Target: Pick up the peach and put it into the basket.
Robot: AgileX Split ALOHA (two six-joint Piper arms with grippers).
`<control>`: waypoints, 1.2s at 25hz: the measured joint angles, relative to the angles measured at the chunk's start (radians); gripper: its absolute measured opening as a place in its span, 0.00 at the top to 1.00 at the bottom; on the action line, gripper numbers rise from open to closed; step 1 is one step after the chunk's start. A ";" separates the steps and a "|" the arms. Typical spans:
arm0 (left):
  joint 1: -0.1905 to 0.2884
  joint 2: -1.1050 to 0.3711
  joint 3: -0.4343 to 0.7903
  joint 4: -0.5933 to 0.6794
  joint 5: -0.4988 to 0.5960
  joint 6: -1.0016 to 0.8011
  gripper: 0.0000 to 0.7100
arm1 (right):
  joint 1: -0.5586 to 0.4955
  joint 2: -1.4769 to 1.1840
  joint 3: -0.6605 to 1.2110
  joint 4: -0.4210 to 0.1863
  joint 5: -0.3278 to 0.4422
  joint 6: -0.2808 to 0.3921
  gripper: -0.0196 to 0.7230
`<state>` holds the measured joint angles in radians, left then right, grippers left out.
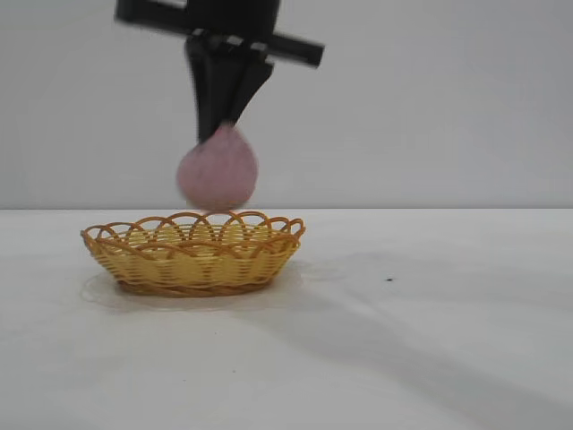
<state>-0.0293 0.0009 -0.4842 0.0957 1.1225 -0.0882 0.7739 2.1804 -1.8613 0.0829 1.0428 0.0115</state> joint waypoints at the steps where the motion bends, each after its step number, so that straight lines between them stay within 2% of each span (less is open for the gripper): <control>1: 0.000 0.000 0.000 0.000 0.000 0.000 0.62 | 0.004 0.012 0.002 0.000 -0.012 0.000 0.97; 3: 0.000 0.000 0.000 0.000 0.000 0.000 0.62 | 0.006 0.027 0.002 -0.003 -0.037 0.000 0.97; 6: 0.000 0.000 0.000 -0.002 0.000 0.000 0.62 | 0.008 0.036 0.002 -0.013 -0.073 0.000 0.75; 8: 0.000 0.000 0.000 -0.002 0.000 0.000 0.62 | 0.008 0.036 0.002 -0.017 -0.091 0.000 0.56; 11: 0.000 0.000 0.000 -0.002 0.000 0.000 0.62 | 0.006 0.032 0.002 -0.032 -0.096 0.000 0.37; 14: 0.000 0.000 0.000 -0.002 0.000 0.000 0.62 | -0.024 -0.007 0.002 -0.050 -0.080 0.002 0.37; 15: 0.000 0.000 0.000 -0.002 0.000 0.000 0.62 | -0.048 -0.025 0.002 -0.051 -0.065 0.002 0.32; 17: 0.000 0.000 0.000 -0.002 0.000 0.000 0.62 | -0.116 -0.051 0.004 -0.051 -0.032 0.002 0.34; 23: 0.000 0.000 0.000 -0.002 0.000 0.000 0.62 | -0.446 -0.056 0.072 -0.034 0.073 0.004 0.34; 26: 0.000 0.000 0.000 -0.002 0.000 0.000 0.62 | -0.587 -0.056 0.102 0.002 0.080 0.005 0.34; 30: 0.000 -0.002 0.000 -0.002 0.000 0.000 0.62 | -0.692 -0.056 0.108 0.046 0.050 0.005 0.34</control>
<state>-0.0293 -0.0009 -0.4842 0.0941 1.1225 -0.0878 0.0818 2.1245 -1.7536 0.1287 1.0932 0.0169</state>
